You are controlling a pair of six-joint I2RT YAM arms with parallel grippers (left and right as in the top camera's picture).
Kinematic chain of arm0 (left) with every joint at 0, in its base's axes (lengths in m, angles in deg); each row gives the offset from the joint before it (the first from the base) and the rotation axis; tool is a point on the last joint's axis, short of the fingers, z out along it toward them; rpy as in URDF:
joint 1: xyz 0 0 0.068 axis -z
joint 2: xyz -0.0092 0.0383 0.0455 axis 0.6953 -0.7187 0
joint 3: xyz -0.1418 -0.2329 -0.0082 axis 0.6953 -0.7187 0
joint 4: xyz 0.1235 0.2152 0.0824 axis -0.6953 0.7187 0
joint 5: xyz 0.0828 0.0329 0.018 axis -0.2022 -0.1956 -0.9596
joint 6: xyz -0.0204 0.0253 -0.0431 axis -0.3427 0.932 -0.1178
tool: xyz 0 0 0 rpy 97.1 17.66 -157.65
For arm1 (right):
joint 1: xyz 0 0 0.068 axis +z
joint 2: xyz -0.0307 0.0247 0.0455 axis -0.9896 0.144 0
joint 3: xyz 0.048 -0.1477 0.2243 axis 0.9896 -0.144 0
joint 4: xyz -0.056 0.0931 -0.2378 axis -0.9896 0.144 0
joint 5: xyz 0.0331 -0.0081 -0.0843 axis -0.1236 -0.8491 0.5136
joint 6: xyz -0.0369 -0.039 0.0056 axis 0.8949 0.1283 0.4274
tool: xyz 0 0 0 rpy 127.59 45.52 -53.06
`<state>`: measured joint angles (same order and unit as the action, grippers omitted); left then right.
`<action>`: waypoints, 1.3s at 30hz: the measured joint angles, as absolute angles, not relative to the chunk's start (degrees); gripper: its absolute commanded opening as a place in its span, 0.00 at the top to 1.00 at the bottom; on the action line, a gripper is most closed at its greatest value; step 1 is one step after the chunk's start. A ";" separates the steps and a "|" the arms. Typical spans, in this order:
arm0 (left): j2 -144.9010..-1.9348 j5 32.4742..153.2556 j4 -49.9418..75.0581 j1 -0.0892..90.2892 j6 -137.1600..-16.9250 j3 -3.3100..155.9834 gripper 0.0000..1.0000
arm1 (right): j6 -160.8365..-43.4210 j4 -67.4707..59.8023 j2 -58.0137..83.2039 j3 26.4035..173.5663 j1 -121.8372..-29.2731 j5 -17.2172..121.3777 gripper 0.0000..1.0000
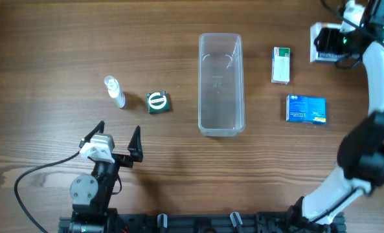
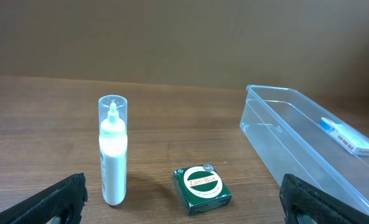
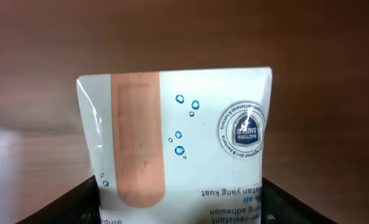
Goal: Pack container
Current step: 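Lift Hansaplast box with right gripper and drop it into container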
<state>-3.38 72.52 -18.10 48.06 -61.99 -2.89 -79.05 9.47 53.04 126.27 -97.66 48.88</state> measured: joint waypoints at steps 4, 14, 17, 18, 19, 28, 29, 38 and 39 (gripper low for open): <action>-3.38 72.52 -18.10 48.06 -61.99 -2.89 0.00 | -82.04 14.49 43.49 127.10 -91.74 47.83 0.25; -3.38 72.52 -18.10 48.06 -61.99 -2.89 0.00 | -101.69 19.06 38.68 127.21 -68.24 52.62 0.24; -3.38 72.52 -18.10 48.06 -61.99 -2.89 0.00 | -106.70 19.06 40.23 127.21 -62.85 57.18 0.24; -3.38 72.52 -18.10 48.06 -61.99 -2.89 0.00 | -108.73 19.00 41.33 127.19 -60.79 59.19 0.24; -3.38 72.52 -18.10 48.06 -61.99 -2.89 0.00 | -110.28 18.89 42.35 127.21 -59.37 60.51 0.24; -3.38 72.52 -18.10 48.06 -61.99 -2.89 0.00 | -115.64 13.12 55.34 127.19 -56.31 69.62 0.23; -3.38 72.52 -18.10 48.06 -61.99 -2.89 0.00 | -115.61 12.35 56.58 127.19 -56.31 69.86 0.22; -3.38 72.52 -18.10 48.06 -61.99 -2.89 0.00 | -115.55 11.91 60.41 127.19 -56.31 70.30 0.20; -3.38 72.52 -18.10 48.06 -61.99 -2.89 0.00 | -115.42 11.91 60.74 127.19 -56.31 70.30 0.20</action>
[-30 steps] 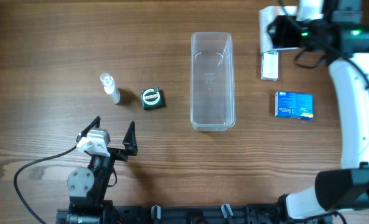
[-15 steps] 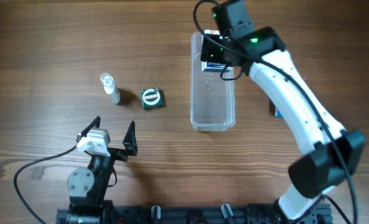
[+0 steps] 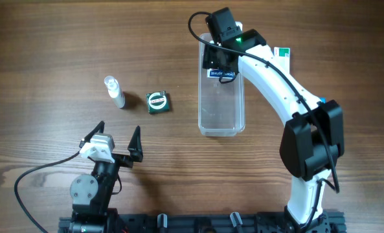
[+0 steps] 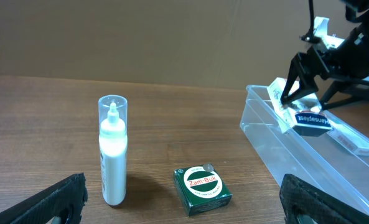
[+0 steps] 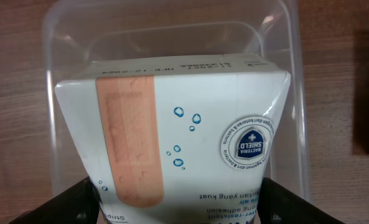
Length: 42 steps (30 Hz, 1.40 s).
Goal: Pack container
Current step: 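Lift Hansaplast box with right gripper and drop it into container, then move right gripper to the blue Vicks box and grasp it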
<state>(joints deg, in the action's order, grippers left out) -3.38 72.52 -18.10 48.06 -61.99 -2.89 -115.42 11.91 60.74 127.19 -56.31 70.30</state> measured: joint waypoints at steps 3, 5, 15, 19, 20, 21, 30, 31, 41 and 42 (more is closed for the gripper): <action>-3.38 72.52 -18.10 48.06 -61.99 -2.89 0.00 | -115.40 11.89 61.96 127.19 -56.31 70.30 0.20; -3.38 72.52 -18.10 48.06 -61.99 -2.89 0.00 | -115.40 11.87 63.14 127.19 -56.31 70.28 0.20; -3.38 72.52 -18.10 48.06 -61.99 -2.89 0.00 | -114.52 9.47 64.63 127.19 -56.31 70.25 0.16; -3.38 72.52 -18.10 48.06 -61.99 -2.89 0.00 | -113.69 8.22 64.60 127.19 -56.31 70.25 0.16; -3.38 72.52 -18.10 48.06 -61.99 -2.89 0.00 | -113.47 8.02 64.60 127.21 -56.31 70.25 0.17; -3.38 72.52 -18.10 48.06 -61.99 -2.89 0.00 | -113.21 8.07 64.60 127.21 -56.31 70.25 0.16; -3.38 72.52 -18.10 48.06 -61.99 -2.89 0.00 | -106.50 15.08 51.42 127.99 -57.58 67.68 0.05; -3.38 72.52 -18.10 48.06 -61.99 -2.89 0.00 | -105.65 17.40 48.06 128.48 -58.71 67.94 0.02; -3.38 72.52 -18.10 48.06 -61.99 -2.89 0.00 | -94.87 27.69 39.29 126.38 -81.99 67.00 0.00; -3.38 72.52 -18.10 48.06 -61.99 -2.89 0.00 | -93.91 27.10 39.75 125.15 -83.08 66.19 0.00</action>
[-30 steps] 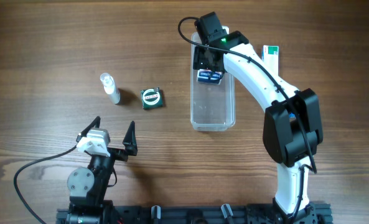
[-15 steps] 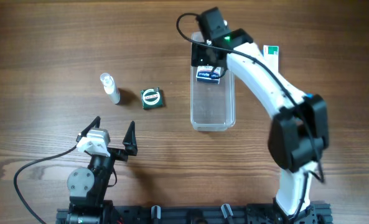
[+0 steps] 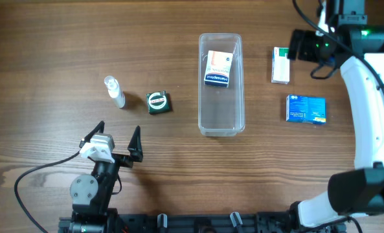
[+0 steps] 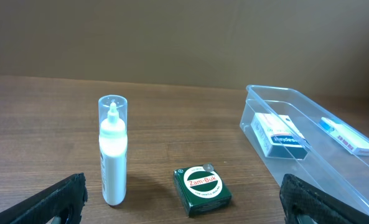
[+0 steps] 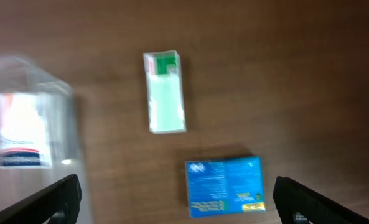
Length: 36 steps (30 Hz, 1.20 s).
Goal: Pack container
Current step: 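Move right gripper to the blue Vicks box and grasp it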
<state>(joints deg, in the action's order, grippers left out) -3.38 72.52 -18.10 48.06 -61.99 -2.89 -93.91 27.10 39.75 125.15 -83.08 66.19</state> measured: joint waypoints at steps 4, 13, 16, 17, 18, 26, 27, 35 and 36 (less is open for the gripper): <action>-3.38 72.52 -18.10 48.06 -61.99 -2.89 0.00 | -90.48 26.82 42.81 120.65 -86.49 63.54 0.01; -3.38 72.52 -18.10 48.06 -61.99 -2.89 0.00 | -100.99 28.94 43.58 112.10 -87.15 62.47 0.00; -3.38 72.52 -18.12 48.06 -61.99 -2.89 0.00 | -114.59 28.53 43.58 107.80 -87.78 61.62 0.00; -3.38 72.52 -18.12 48.06 -61.99 -2.89 0.00 | -123.59 28.57 43.58 105.37 -88.05 61.16 0.00; -3.38 72.52 -18.10 48.06 -61.99 -2.89 0.00 | -129.23 28.53 43.58 103.32 -88.31 60.68 0.00; -3.38 72.52 -18.10 48.06 -61.99 -2.89 0.00 | -157.97 19.26 43.93 96.85 -90.08 57.34 0.00; -3.38 72.52 -18.12 48.06 -61.99 -2.89 0.00 | -159.50 18.51 43.93 96.85 -90.47 57.34 0.00; -3.38 72.52 -18.10 48.04 -61.99 -2.89 0.00 | -159.87 10.73 43.93 96.80 -98.21 57.38 0.00; -3.38 72.52 -18.12 48.06 -61.99 -2.89 0.00 | -156.49 8.57 43.93 96.80 -98.43 57.38 0.00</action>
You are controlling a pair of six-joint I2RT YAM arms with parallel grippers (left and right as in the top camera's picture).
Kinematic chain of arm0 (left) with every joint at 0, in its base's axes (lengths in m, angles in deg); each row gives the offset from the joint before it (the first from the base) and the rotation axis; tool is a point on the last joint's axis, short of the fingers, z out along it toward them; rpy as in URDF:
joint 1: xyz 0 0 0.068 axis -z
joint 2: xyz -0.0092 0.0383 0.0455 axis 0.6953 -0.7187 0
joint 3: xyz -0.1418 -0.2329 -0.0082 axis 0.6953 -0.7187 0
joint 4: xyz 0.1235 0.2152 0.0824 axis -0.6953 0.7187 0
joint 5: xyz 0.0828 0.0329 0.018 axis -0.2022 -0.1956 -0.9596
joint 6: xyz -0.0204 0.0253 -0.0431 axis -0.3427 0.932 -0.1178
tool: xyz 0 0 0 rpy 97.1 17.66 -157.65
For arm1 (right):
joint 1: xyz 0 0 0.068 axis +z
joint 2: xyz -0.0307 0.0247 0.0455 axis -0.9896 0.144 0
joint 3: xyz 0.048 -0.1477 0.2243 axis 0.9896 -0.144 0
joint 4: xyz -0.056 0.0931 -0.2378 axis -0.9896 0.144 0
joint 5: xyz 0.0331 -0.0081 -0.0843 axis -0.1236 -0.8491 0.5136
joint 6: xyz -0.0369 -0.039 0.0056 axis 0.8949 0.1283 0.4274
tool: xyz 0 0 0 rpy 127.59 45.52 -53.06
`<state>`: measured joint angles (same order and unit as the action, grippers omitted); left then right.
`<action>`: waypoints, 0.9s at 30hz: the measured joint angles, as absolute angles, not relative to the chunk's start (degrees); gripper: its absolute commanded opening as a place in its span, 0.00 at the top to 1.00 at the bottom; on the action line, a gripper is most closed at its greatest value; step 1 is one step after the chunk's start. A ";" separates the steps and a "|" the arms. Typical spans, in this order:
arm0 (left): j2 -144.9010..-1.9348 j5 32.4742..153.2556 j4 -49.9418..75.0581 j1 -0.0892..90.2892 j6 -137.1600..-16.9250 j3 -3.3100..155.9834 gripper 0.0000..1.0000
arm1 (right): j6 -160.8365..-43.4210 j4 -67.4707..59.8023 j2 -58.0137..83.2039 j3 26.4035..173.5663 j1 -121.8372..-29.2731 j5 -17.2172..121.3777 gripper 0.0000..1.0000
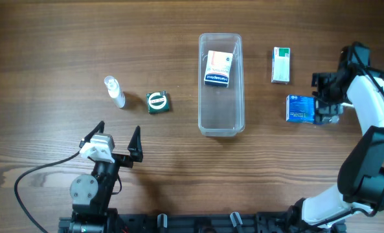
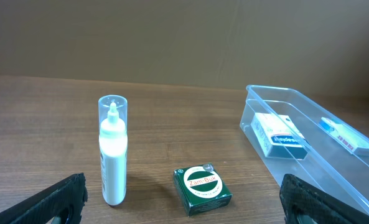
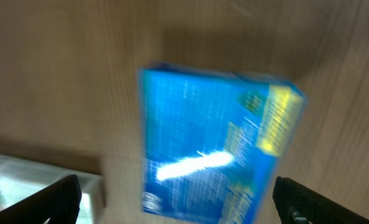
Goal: Pack container
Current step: 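Move right gripper to the blue Vicks box and grasp it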
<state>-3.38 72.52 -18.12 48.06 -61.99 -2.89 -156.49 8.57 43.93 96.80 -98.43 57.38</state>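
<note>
The clear container [image 1: 221,97] stands at the table's middle with a plaster box [image 1: 219,68] lying in its far end, also seen as a box [image 2: 282,136] in the left wrist view. My right gripper [image 1: 326,97] hovers open over the right end of the blue box [image 1: 304,108]; the blurred blue box [image 3: 215,146] fills its wrist view between the fingertips. A green-and-white box [image 1: 281,65] lies beyond it. A white bottle [image 1: 114,90] and a green Zam-Buk tin [image 1: 158,102] sit left of the container. My left gripper [image 1: 117,144] rests open near the front edge.
The table is bare wood. A black cable [image 1: 33,178] runs from the left arm toward the front edge. The right arm [image 1: 373,129] arcs along the right side of the table.
My right gripper has moved from beside the green-and-white box down toward the front, and now stands over the blue box. The left arm and all objects stay put.
My right gripper held the plaster box at the far right corner. It then held that box over the container's far end. Later the box lay in the container and the gripper was open by the green-and-white box. Now it hovers over the blue box.
</note>
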 measured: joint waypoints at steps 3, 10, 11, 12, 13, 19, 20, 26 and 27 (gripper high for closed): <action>-3.38 72.52 -18.10 48.06 -61.99 -2.89 0.00 | -145.69 7.63 43.93 96.85 -98.36 57.62 0.00; -3.38 72.52 -18.12 48.06 -61.99 -2.89 0.00 | -158.17 16.55 43.93 96.85 -98.38 57.93 0.00; -3.38 72.52 -18.10 48.06 -61.99 -2.89 0.00 | -161.45 18.23 43.93 96.85 -98.38 57.53 0.00; -3.38 72.52 -18.12 48.06 -61.99 -2.89 0.00 | -164.44 19.19 43.93 96.85 -98.38 57.34 0.00; -3.38 72.52 -18.12 48.06 -61.99 -2.89 0.00 | -167.18 19.80 43.93 96.85 -98.38 57.14 0.00; -3.38 72.52 -18.10 48.06 -61.99 -2.89 0.00 | -175.55 17.05 43.93 96.85 -98.38 57.25 0.00; -3.38 72.52 -18.12 48.06 -61.99 -2.89 0.00 | -175.87 16.90 43.93 96.83 -98.38 57.40 0.00; -3.38 72.52 -18.12 48.06 -61.99 -2.89 0.00 | -176.70 15.52 47.25 96.85 -98.38 58.84 0.00; -3.38 72.52 -18.12 48.06 -61.99 -2.89 0.00 | -176.68 15.30 48.10 96.85 -98.38 58.89 0.00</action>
<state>-3.38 72.52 -18.12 48.06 -61.99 -2.89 -176.68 15.30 48.10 96.85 -98.38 58.89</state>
